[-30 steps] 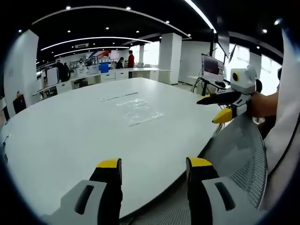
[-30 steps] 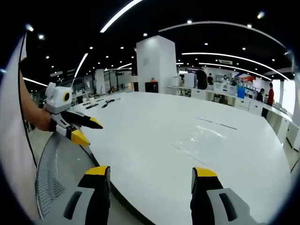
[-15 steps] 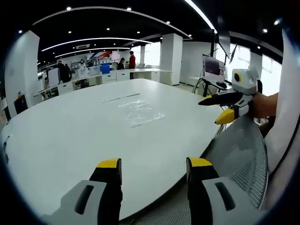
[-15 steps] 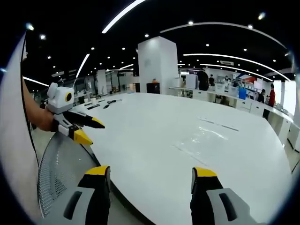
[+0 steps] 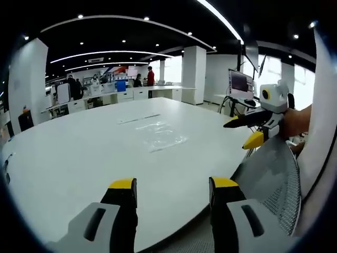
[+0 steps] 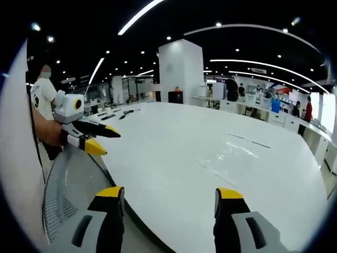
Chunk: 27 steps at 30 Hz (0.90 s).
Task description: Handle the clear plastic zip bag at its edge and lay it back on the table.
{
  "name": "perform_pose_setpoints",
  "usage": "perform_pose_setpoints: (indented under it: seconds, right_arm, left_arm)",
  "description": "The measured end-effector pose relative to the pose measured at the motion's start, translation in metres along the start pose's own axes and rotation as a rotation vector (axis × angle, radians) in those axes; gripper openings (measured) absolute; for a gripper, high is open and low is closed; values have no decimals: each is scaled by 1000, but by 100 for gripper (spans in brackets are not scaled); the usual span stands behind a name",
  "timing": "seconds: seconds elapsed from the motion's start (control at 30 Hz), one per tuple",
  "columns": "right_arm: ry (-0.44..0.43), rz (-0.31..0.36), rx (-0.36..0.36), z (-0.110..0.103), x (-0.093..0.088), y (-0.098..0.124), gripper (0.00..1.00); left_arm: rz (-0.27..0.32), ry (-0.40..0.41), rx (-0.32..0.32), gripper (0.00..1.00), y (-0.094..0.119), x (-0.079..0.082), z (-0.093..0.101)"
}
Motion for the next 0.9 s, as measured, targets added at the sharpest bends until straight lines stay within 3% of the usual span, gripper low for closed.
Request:
perform_pose_setpoints:
  seconds: [0.2,0.9]
  right_arm:
    - [9,-2,2,1,-1,0,68]
    - [10,-21,2,2,-5,-2,72]
  left_arm:
    - [30,32,11,54,3,1,-4]
    - [8,17,6,56,0,1,0]
Point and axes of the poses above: the point that each gripper's makers call its tool centre point, and the gripper's own axes: y roughly backward along the fingers, z roughly to its right, x roughly out of its top, the point moved 8 cm from there along y, roughly backward along the fingers, and after that the axes turned 12 degrees about -x, right-handed, at the moved point
